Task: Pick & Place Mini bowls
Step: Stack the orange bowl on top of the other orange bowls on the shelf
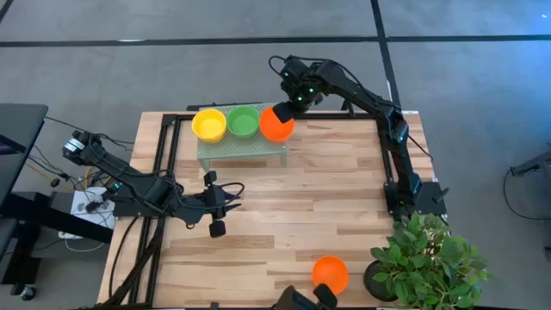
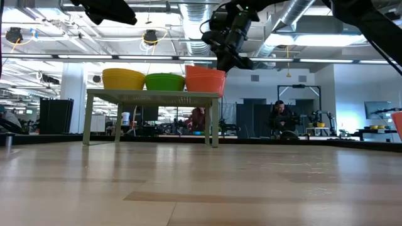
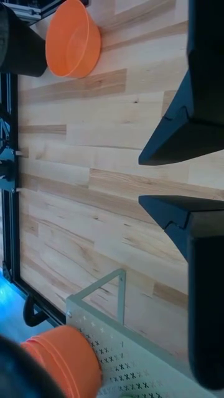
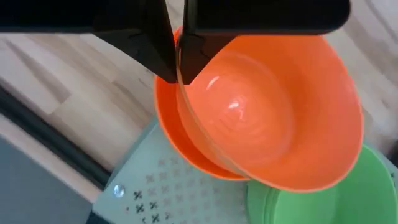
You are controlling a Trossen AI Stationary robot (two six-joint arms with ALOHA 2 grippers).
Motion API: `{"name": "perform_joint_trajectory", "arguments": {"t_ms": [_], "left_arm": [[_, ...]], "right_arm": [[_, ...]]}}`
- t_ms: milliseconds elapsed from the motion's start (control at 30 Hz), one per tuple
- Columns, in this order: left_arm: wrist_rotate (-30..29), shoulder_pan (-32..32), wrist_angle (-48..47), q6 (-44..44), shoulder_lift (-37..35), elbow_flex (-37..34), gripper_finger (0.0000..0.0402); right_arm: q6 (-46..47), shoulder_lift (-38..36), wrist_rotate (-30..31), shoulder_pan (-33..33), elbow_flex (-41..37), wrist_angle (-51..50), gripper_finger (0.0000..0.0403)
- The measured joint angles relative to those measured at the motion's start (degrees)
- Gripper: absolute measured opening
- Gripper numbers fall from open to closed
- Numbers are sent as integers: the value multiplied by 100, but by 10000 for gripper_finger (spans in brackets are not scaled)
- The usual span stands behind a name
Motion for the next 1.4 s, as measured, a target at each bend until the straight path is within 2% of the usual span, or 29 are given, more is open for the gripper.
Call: {"name": "perform_joint_trajectory", "arguments": {"t_ms": [233,567,733,900,1100,1400], "left_arm": [[0,-1,13,0,0,0,90],[0,0,16,0,0,0,90],[0,-1,16,0,0,0,90],[0,1,14,0,0,0,90],[1,-8,12,-60,2,2,90],[0,-10,-11,-129,0,2,90]], "right_arm": [[-201,0,-117,-37,0,-290,5],[-454,2,-92,62,2,85,75],[-457,-2,-128,60,11,221,83],[-930,-116,-557,167,13,7,82],[-1466,-419,-338,738,22,-577,82],[-1709,-643,-81,2519,-131,-1361,82]]}}
